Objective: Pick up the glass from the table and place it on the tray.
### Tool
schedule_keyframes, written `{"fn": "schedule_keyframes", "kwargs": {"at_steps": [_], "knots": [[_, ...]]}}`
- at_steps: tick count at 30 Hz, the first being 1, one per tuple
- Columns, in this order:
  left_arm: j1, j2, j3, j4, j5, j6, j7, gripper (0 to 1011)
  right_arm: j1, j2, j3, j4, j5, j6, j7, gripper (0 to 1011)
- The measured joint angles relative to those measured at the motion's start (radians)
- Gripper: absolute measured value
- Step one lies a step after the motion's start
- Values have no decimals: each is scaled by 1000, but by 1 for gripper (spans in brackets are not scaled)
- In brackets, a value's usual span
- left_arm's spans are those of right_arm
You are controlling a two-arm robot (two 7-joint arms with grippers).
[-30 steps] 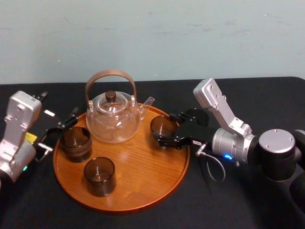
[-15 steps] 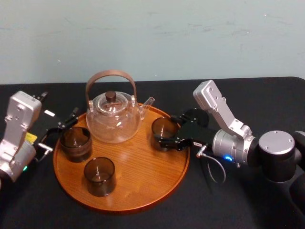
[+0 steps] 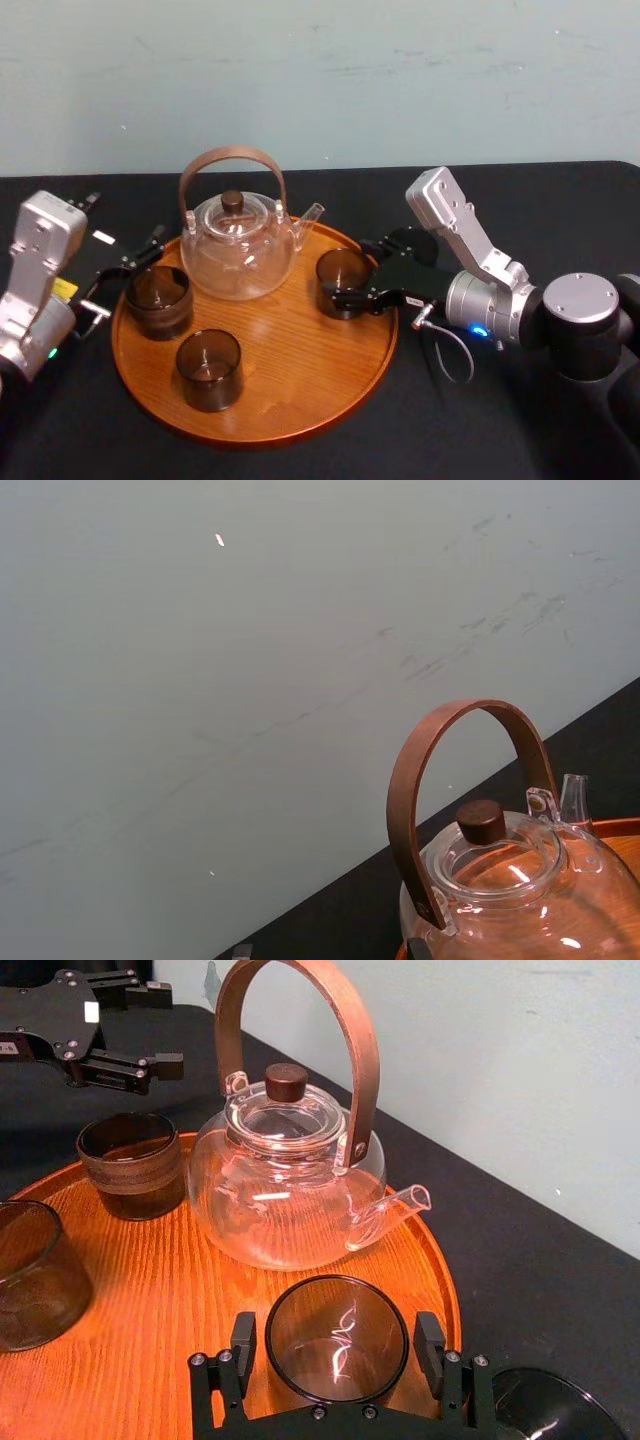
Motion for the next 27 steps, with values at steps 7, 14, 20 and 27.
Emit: {"fn": "schedule_keyframes", "kwargs": {"at_steps": [7, 14, 20, 27], "knots": [[0, 0, 0, 0, 0, 0, 0, 1001, 0, 0, 0, 0, 1, 0, 1, 1002], [0, 0, 0, 0, 0, 0, 0, 1001, 0, 0, 0, 0, 1, 0, 1, 1002], [0, 0, 0, 0, 0, 0, 0, 1001, -15, 19, 13, -25, 20, -1, 17, 1002], [0, 0, 0, 0, 0, 0, 0, 1001, -65, 77, 38, -107, 50, 0, 29, 1002]]}}
